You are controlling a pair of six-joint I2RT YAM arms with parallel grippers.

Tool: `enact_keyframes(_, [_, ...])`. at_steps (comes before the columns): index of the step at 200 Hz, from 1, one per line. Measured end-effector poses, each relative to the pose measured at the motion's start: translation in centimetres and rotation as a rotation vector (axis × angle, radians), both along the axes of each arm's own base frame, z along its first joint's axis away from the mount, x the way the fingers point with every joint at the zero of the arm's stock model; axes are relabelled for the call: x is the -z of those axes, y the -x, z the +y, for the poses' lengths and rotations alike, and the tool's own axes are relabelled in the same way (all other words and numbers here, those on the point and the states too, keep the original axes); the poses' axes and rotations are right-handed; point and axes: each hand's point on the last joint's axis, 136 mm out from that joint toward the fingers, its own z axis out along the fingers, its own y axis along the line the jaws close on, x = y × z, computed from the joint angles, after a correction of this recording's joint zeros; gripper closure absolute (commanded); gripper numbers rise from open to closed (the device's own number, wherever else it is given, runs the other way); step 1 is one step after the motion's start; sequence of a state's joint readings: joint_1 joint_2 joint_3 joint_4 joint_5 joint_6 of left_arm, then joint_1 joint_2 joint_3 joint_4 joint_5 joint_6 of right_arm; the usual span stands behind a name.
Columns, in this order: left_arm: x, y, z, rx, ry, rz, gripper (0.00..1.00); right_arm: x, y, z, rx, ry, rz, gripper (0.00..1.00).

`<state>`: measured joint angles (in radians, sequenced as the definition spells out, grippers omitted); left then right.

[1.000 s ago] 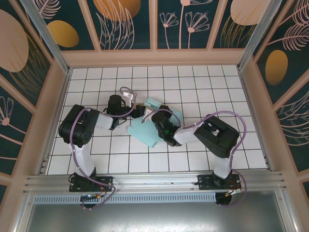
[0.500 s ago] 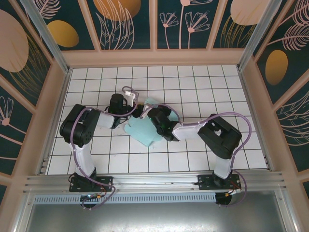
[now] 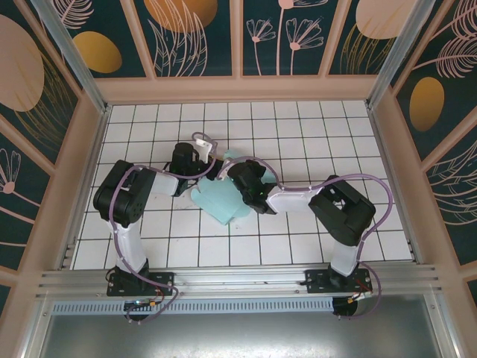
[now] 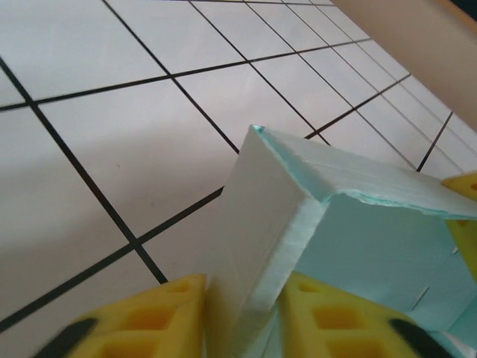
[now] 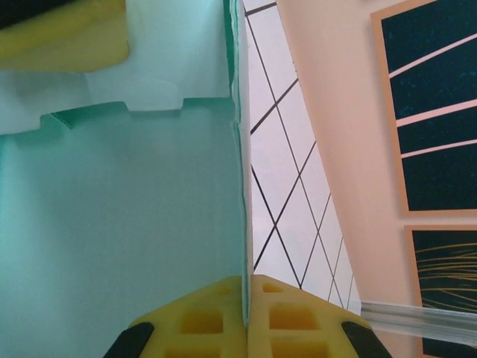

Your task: Fold the paper box

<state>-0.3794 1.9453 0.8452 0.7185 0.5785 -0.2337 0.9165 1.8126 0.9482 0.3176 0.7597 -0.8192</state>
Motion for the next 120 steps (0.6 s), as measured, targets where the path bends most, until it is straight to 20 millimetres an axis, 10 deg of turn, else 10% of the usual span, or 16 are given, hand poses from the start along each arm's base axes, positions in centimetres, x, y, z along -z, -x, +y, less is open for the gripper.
enact_keyframes(120, [1.2,0.8,-0.2,0.001,-0.019,0.040,0.39,0.7,0.5,1.0,-0.064,-0.067,0.087,0.99])
